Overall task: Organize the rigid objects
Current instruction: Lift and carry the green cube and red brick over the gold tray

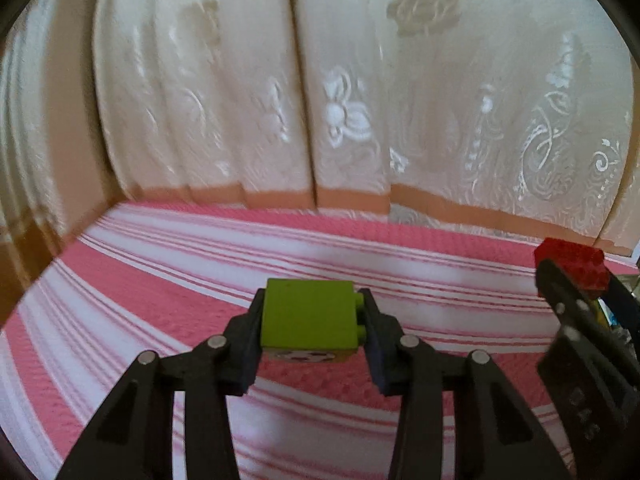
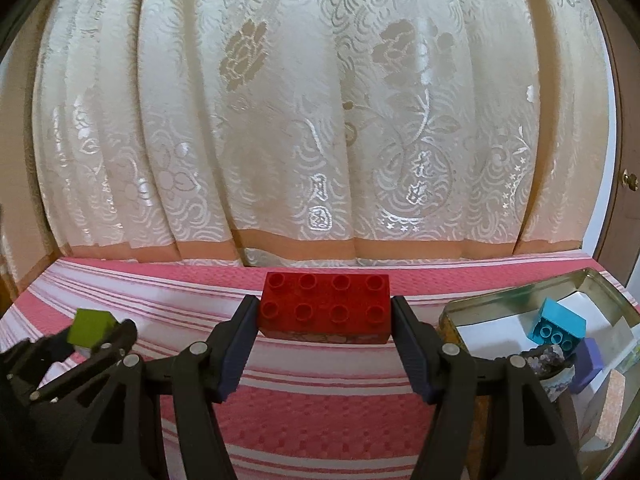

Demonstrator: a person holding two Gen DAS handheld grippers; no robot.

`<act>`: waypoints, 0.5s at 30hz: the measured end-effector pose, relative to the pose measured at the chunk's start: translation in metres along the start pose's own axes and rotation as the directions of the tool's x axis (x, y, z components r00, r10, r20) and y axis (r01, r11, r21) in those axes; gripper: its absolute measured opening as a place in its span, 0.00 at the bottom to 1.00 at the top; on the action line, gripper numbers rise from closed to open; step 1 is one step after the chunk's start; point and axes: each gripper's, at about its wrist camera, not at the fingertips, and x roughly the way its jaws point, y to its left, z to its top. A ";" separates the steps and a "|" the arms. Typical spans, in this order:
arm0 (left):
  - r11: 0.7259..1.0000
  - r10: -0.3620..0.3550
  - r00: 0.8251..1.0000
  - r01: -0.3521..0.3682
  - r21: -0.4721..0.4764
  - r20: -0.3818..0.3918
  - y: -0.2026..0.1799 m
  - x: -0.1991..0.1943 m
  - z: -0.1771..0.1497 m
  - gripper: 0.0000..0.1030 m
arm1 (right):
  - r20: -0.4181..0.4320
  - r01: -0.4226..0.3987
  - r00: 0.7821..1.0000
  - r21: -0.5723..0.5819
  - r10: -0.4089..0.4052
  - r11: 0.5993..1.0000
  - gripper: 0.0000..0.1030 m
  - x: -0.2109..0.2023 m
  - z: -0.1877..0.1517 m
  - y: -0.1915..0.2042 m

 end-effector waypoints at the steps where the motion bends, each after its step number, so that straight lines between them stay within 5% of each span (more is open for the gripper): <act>1: 1.000 0.007 1.000 -0.007 0.003 0.016 0.001 -0.005 -0.001 0.41 | 0.004 -0.003 1.000 -0.001 0.003 1.000 0.66 -0.002 -0.001 0.001; 15: 0.999 0.007 0.997 -0.004 -0.034 0.077 0.009 -0.037 -0.016 0.41 | 0.055 -0.004 0.998 -0.023 0.005 1.000 0.66 -0.049 -0.019 -0.006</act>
